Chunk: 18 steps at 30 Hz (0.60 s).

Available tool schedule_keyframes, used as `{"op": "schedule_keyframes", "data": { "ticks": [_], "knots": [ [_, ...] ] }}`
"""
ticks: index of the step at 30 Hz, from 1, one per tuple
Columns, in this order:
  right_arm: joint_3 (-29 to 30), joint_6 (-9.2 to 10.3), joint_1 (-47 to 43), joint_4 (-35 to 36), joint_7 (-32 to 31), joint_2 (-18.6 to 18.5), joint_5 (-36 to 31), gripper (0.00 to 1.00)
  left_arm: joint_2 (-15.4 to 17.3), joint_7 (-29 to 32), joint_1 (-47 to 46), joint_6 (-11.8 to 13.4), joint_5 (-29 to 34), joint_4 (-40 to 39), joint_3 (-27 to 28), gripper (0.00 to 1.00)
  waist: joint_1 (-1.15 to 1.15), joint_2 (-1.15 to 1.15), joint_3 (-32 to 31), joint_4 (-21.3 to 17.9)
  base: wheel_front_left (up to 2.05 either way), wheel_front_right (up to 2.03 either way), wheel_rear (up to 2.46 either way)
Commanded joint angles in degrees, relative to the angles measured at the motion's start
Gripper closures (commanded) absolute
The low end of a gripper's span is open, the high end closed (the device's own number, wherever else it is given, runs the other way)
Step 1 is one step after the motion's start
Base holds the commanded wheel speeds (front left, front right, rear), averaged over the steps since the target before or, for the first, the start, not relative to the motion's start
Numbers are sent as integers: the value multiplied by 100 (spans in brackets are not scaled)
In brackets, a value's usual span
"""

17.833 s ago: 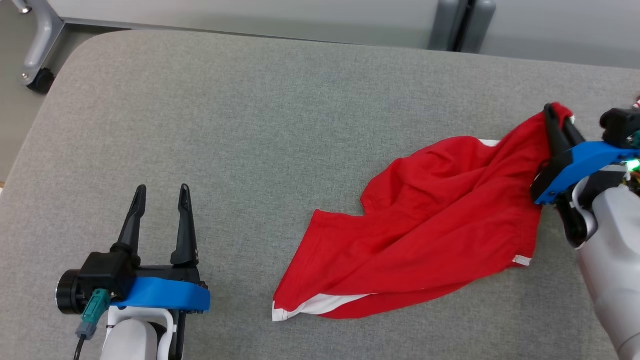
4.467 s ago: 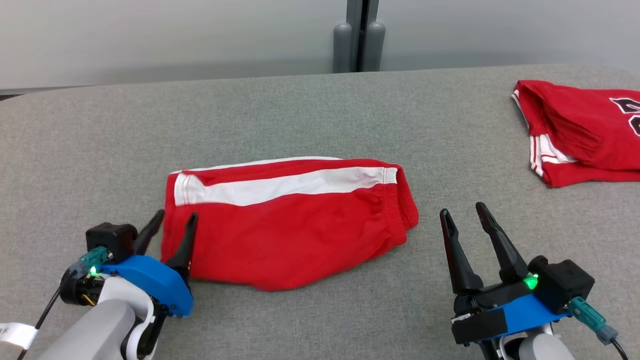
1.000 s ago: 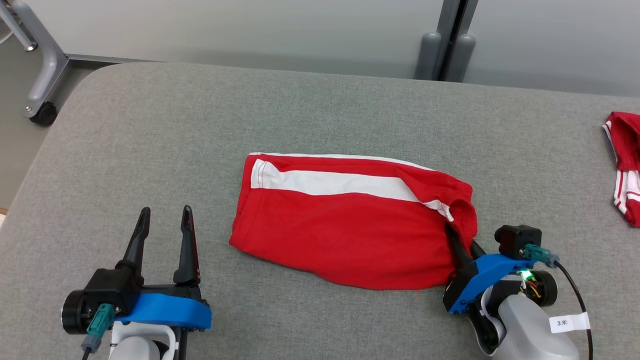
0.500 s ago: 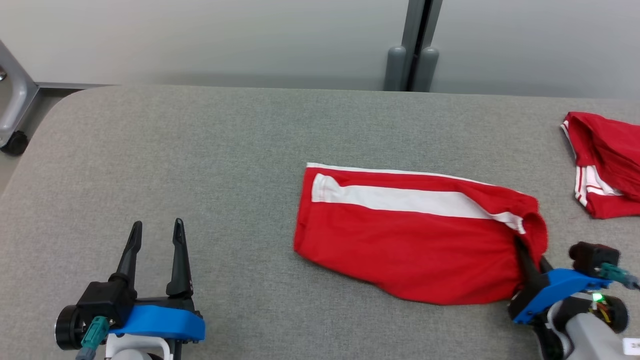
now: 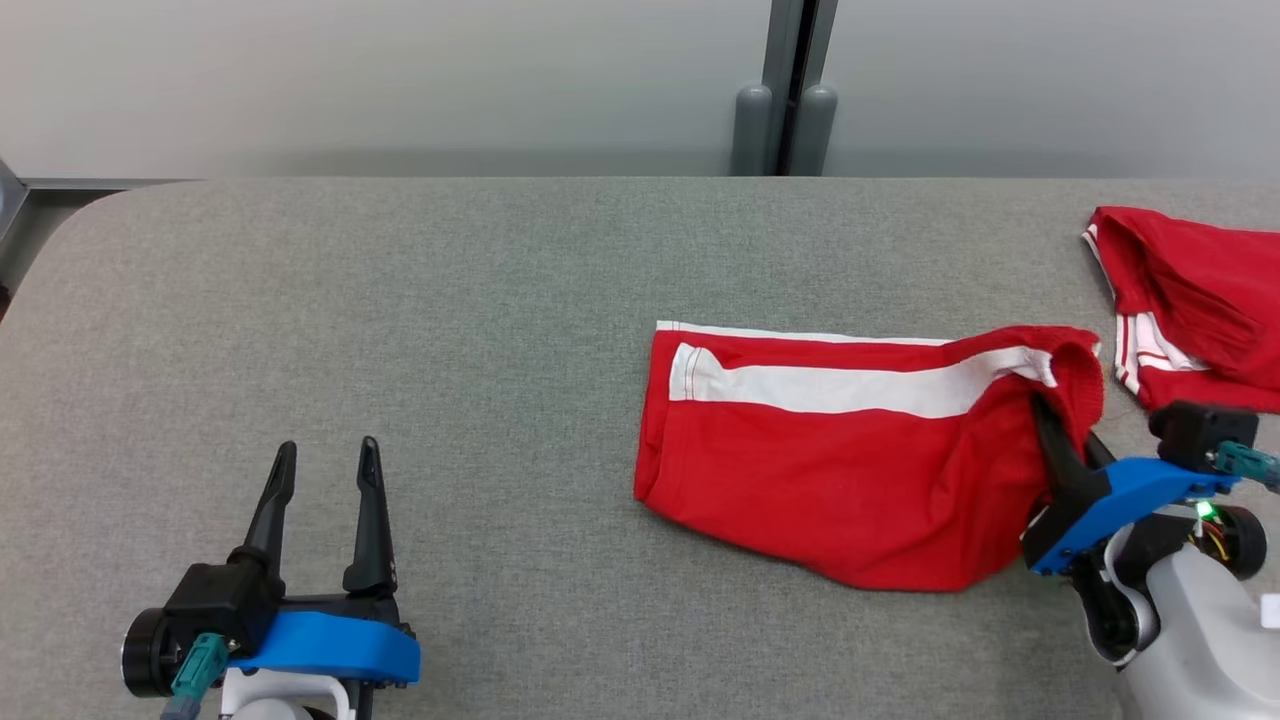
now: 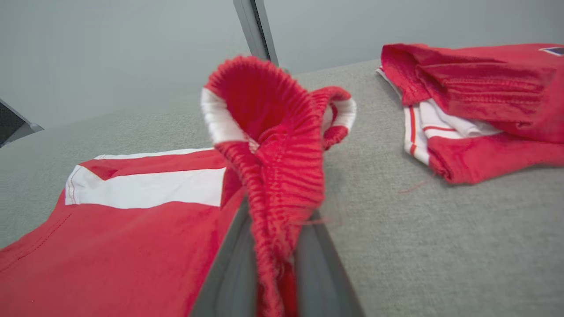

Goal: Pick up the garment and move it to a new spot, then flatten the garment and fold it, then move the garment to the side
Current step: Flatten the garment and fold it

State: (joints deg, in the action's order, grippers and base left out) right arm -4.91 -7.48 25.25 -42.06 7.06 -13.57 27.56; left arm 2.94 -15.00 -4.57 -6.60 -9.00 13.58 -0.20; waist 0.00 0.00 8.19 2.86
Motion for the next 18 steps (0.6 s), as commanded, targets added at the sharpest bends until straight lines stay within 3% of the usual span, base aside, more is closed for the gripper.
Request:
{"op": "schedule_keyframes", "data": {
  "ticks": [1,12,18],
  "knots": [
    [10,-4,97,62,-57,66,-65,100,-8,-23,-24,23,-8,-8,4,0,0,0,6,-2,0,0,0],
    [29,-4,274,773,-518,882,-973,100,-8,-23,-78,60,-77,-26,-103,0,0,0,53,-8,0,0,0],
    [-185,-4,321,952,-627,1063,-1274,100,-8,-23,-176,83,-113,-38,-188,0,0,0,130,58,0,0,0]
  ]
}}
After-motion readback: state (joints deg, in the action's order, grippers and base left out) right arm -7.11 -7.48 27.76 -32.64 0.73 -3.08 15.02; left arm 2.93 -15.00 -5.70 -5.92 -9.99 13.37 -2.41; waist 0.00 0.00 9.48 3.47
